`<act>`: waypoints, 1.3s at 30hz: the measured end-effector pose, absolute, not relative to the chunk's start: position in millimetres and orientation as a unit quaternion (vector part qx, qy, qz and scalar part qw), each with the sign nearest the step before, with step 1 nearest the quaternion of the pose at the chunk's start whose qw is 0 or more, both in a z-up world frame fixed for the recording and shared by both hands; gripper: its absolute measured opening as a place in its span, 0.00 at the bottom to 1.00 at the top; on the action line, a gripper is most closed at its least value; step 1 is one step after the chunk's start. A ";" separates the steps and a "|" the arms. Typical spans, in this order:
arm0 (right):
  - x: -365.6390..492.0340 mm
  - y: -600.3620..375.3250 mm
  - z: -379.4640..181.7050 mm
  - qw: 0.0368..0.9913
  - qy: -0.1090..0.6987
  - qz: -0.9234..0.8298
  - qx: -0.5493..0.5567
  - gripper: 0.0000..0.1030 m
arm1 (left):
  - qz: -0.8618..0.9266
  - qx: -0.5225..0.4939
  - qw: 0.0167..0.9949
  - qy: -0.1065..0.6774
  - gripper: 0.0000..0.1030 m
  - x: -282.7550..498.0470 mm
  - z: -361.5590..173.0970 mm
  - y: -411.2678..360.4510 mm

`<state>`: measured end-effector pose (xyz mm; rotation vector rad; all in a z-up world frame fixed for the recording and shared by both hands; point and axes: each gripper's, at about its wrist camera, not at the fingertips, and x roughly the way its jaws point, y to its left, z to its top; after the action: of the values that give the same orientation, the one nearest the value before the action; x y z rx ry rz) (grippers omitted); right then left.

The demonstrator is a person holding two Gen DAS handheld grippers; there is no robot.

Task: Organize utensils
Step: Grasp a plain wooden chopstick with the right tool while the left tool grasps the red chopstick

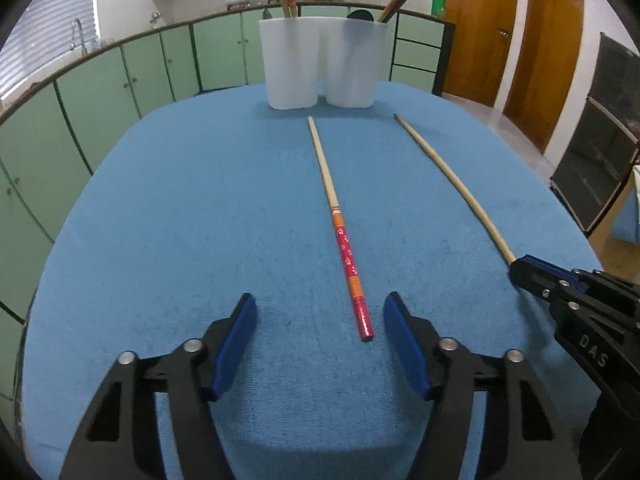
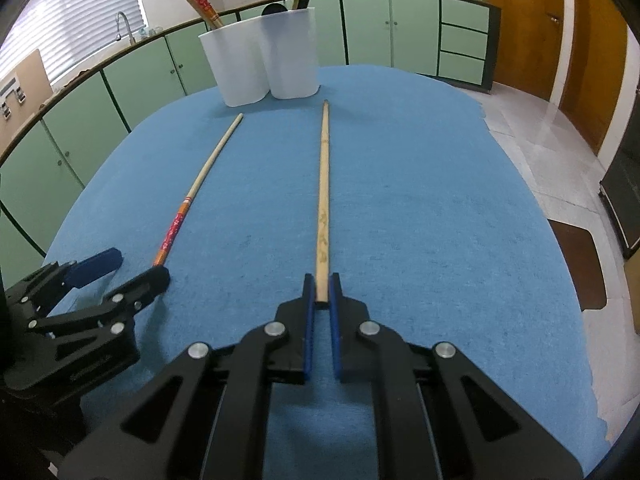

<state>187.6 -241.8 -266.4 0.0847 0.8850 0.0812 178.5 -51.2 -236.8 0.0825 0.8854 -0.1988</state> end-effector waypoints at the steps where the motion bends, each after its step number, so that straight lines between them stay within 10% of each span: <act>1: 187.6 -240.4 -266.8 0.902 0.428 0.041 0.039 0.06 | -0.096 0.038 0.899 0.426 0.56 178.2 -236.6 -51.5; 15: 189.0 -234.2 -268.0 0.904 0.426 0.034 0.021 0.07 | -0.083 0.042 0.903 0.420 0.07 174.0 -235.1 -53.7; 39: 170.5 -255.6 -158.8 0.944 0.324 0.051 0.039 0.06 | -0.109 0.049 0.950 0.290 0.06 161.4 -116.5 -43.4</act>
<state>170.5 -255.6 -158.8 0.0801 0.6595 0.1034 161.4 -43.4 -116.5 0.0998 0.5903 -0.2214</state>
